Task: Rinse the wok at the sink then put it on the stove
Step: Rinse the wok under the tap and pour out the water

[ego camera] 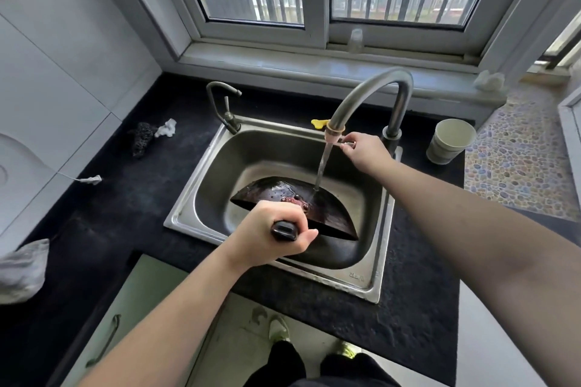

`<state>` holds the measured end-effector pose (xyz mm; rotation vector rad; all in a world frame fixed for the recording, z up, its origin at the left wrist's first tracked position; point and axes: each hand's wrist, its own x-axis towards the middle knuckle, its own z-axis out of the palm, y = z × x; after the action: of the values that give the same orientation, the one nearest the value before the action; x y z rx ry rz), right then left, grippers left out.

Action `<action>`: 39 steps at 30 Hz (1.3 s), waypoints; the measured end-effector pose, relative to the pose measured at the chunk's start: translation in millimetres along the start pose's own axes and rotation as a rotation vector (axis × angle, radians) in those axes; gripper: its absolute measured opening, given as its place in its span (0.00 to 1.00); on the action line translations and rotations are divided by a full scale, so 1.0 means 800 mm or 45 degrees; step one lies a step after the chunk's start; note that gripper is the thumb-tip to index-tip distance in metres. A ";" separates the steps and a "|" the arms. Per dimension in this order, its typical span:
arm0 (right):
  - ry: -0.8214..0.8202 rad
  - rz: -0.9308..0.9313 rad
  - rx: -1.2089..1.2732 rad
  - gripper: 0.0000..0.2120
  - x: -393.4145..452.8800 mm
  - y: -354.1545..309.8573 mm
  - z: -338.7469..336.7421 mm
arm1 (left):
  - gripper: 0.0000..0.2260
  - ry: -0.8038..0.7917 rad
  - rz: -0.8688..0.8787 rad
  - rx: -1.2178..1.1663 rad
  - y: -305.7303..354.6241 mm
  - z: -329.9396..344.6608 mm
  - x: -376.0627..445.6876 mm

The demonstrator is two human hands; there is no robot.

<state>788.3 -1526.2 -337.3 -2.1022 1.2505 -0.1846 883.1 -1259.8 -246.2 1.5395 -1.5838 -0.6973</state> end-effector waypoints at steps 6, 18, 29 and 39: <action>-0.012 -0.053 -0.102 0.17 -0.002 0.001 -0.004 | 0.09 0.553 -0.201 -0.430 -0.001 0.002 -0.020; -0.060 -0.083 -0.145 0.17 -0.007 -0.002 -0.009 | 0.12 0.674 -0.301 -0.380 -0.007 0.005 -0.029; -0.069 -0.094 -0.122 0.18 -0.008 0.000 -0.009 | 0.11 0.555 -0.170 -0.325 0.007 0.043 -0.005; -0.049 -0.069 -0.121 0.18 -0.009 -0.003 -0.004 | 0.10 0.357 -0.087 -0.211 0.010 0.046 0.010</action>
<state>784.7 -1520.8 -331.8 -2.2120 1.2020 -0.1103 848.8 -1272.4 -257.7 1.5011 -1.2410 -0.6039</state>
